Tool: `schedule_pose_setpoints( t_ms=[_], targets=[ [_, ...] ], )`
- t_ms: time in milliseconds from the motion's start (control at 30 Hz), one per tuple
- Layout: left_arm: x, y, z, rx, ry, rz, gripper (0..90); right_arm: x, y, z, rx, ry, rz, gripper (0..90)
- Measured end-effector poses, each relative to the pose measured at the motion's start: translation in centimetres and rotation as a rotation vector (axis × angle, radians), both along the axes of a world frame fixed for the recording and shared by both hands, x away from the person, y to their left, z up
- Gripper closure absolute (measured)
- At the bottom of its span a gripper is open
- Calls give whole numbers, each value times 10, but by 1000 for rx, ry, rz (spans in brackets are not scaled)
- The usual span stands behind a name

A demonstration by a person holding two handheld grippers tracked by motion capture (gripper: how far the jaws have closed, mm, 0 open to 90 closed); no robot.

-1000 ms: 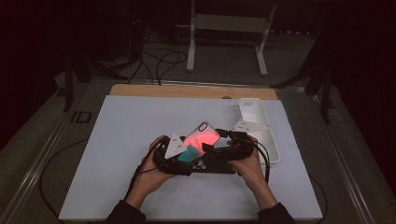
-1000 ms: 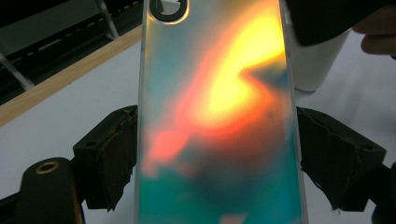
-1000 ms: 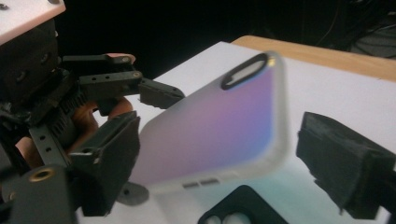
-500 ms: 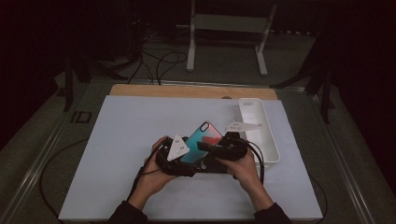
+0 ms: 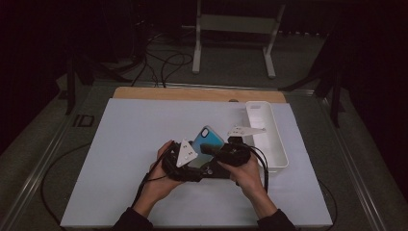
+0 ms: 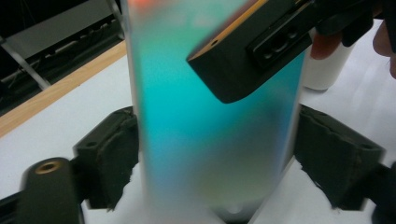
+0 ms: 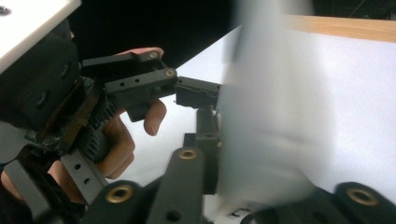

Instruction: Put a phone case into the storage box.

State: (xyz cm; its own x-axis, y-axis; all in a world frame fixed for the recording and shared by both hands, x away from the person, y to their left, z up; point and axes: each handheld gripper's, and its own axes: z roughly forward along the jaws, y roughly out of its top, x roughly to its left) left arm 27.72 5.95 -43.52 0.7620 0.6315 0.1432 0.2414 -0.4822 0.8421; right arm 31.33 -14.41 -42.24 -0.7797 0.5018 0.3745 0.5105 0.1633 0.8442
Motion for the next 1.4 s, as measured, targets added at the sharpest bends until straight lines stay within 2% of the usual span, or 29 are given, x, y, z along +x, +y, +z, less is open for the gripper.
schedule_pose_setpoints(
  t_ms=[33, 100, 233, 300, 367, 467, 500, 533, 567, 600, 633, 667, 700, 733, 767, 1033, 1200, 1300, 1400],
  targets=[
    [0, 0, 0, 0, 0, 0, 228, 0, 0, 0, 0, 0, 0, 867],
    [2, 5, 1, -33, 18, -8, 240, -1, -1, 1, -5, -15, -1, 869],
    [6, 13, 3, -86, 72, -40, 234, -2, -4, 5, -12, -39, 9, 870],
    [6, 13, 3, -86, 72, -40, 231, -2, -5, 7, -17, -47, 12, 870],
    [8, 18, 4, -112, 102, -58, 232, -4, -8, 9, -16, -57, 19, 870],
    [9, 21, 4, -127, 111, -63, 234, -5, -11, 12, -18, -72, 28, 870],
    [10, 24, 4, -148, 135, -92, 238, -8, -14, 15, -13, -90, 43, 869],
    [10, 24, 4, -148, 135, -92, 240, -8, -14, 15, -13, -90, 43, 869],
    [10, 26, 4, -156, 150, -113, 254, -9, -17, 17, -3, -101, 64, 869],
    [10, 26, 4, -156, 150, -113, 270, -9, -17, 17, -3, -101, 64, 869],
    [11, 26, 3, -163, 169, -144, 283, -10, -18, 20, 3, -117, 89, 869],
    [11, 26, 3, -163, 169, -144, 299, -10, -18, 20, 3, -117, 89, 869],
    [11, 26, 2, -165, 173, -157, 312, -12, -19, 22, 10, -134, 117, 869],
    [11, 26, 2, -167, 181, -170, 312, -12, -19, 22, 10, -134, 117, 869],
    [11, 25, 2, -171, 188, -186, 341, -12, -20, 23, 21, -137, 145, 869],
    [11, 25, 1, -204, 225, -274, 387, -15, -18, 23, 30, -162, 233, 869],
    [10, 26, 0, -194, 230, -301, 512, -13, -19, 24, 26, -170, 238, 858],
    [9, 25, -1, -179, 234, -320, 600, -11, -22, 25, 14, -176, 243, 808],
    [8, 21, -3, -173, 247, -344, 695, -11, -22, 28, -22, -200, 225, 666]
  ],
)
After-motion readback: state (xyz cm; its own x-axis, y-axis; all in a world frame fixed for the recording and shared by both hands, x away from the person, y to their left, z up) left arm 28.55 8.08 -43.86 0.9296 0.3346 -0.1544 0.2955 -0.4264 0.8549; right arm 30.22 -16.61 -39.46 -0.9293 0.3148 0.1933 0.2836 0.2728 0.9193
